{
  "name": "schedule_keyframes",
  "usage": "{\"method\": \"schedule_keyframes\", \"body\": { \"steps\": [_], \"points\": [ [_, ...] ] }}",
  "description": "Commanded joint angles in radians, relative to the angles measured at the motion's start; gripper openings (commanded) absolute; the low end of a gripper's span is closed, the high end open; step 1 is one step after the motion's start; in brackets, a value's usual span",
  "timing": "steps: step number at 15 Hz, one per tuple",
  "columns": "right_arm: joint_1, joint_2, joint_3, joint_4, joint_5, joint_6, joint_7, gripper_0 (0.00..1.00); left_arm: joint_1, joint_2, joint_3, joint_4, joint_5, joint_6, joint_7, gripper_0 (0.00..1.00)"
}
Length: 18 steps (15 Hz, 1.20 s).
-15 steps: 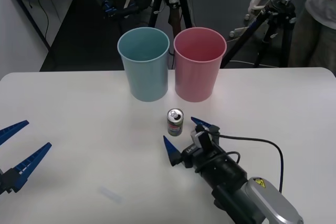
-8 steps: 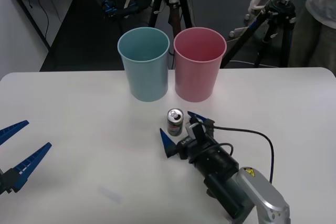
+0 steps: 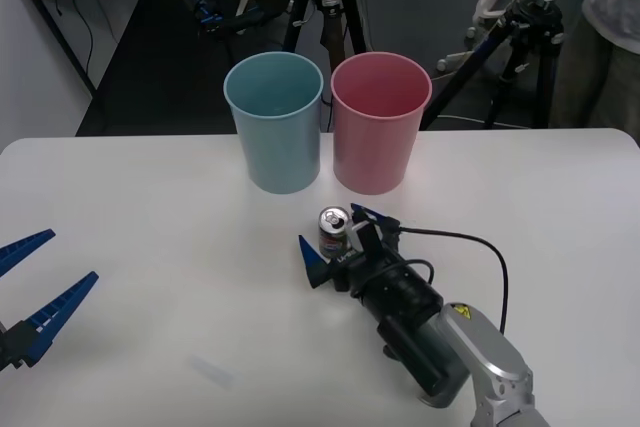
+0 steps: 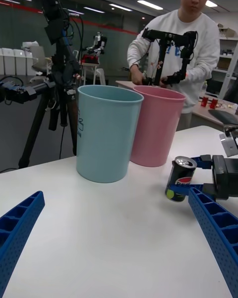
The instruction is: Grasp the object on the table and drop it into the matching bin: aluminum can to the light blue bin, PET bottle to the pink bin.
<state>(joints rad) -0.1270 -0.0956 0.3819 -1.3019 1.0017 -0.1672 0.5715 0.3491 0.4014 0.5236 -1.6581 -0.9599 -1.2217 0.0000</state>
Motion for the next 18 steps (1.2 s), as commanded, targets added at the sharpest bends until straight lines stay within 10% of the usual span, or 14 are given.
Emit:
{"method": "schedule_keyframes", "body": {
  "steps": [1, 5, 6, 7, 8, 18],
  "points": [
    [-0.003, 0.004, -0.001, 0.0, 0.002, 0.0, 0.001, 1.0, 0.0, 0.0, 0.0, 0.0, 0.0, 0.0, 0.0, 1.0],
    [-0.002, 0.004, -0.001, 0.001, 0.003, -0.012, 0.001, 1.0, 0.0, 0.0, 0.0, 0.0, 0.0, 0.0, 0.0, 1.0],
    [-0.002, 0.004, -0.001, 0.001, 0.003, -0.012, 0.001, 0.66, 0.0, 0.0, 0.0, 0.0, 0.0, 0.0, 0.0, 1.0],
    [-0.002, 0.004, -0.001, 0.001, 0.003, -0.014, 0.001, 0.11, 0.0, 0.0, 0.0, 0.0, 0.0, 0.0, 0.0, 1.0],
    [-0.002, 0.004, -0.001, 0.001, 0.005, -0.014, 0.001, 0.0, 0.0, 0.0, 0.0, 0.0, 0.0, 0.0, 0.0, 1.0],
    [-0.002, -0.007, -0.001, 0.0, 0.005, -0.029, -0.004, 0.0, 0.0, 0.0, 0.0, 0.0, 0.0, 0.0, 0.0, 1.0]
  ]
}}
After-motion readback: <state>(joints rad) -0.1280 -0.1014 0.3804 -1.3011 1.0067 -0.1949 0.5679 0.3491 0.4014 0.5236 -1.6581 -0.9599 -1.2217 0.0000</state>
